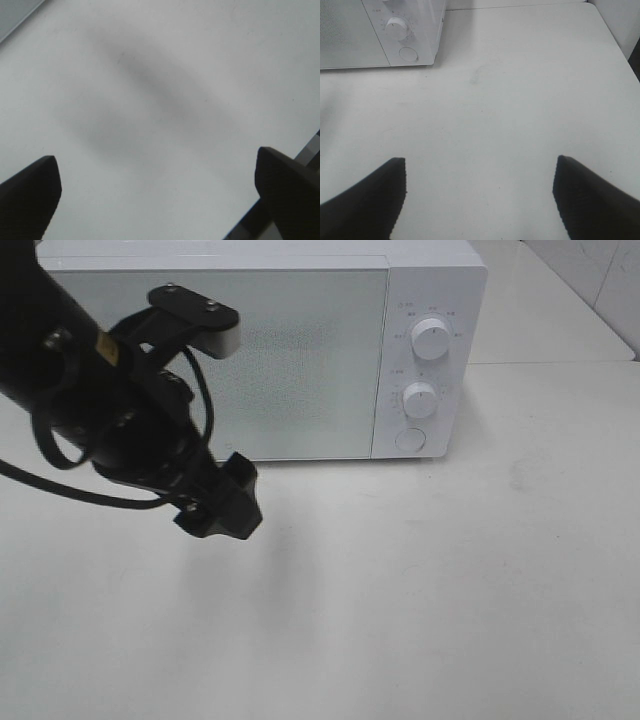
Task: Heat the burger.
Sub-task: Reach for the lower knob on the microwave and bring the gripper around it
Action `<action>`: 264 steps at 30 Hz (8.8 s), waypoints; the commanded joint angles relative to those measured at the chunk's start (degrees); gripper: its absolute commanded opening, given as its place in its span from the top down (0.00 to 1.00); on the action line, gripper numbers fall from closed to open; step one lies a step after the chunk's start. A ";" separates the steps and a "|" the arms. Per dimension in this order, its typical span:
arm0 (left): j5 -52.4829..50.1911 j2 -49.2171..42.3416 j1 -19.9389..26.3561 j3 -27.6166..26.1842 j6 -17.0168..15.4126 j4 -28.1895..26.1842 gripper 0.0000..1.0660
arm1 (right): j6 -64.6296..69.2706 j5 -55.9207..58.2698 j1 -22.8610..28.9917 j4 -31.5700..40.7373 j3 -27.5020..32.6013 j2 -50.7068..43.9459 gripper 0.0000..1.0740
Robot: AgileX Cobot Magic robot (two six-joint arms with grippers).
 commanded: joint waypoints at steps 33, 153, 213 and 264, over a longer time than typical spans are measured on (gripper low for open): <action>25.90 -42.91 42.23 17.82 -5.39 0.80 0.05 | 0.40 -0.52 -0.57 -0.11 0.11 -1.55 0.30; 19.14 -91.56 42.23 31.11 -5.27 2.06 0.05 | -0.92 -91.50 0.74 0.17 1.95 71.79 0.30; 19.14 -91.56 42.23 31.11 -5.27 2.06 0.05 | -23.66 -137.22 41.48 54.43 5.50 103.65 0.30; 19.14 -91.27 42.28 31.11 -5.16 2.06 0.05 | -19.19 -136.59 28.76 40.91 -16.21 119.81 0.30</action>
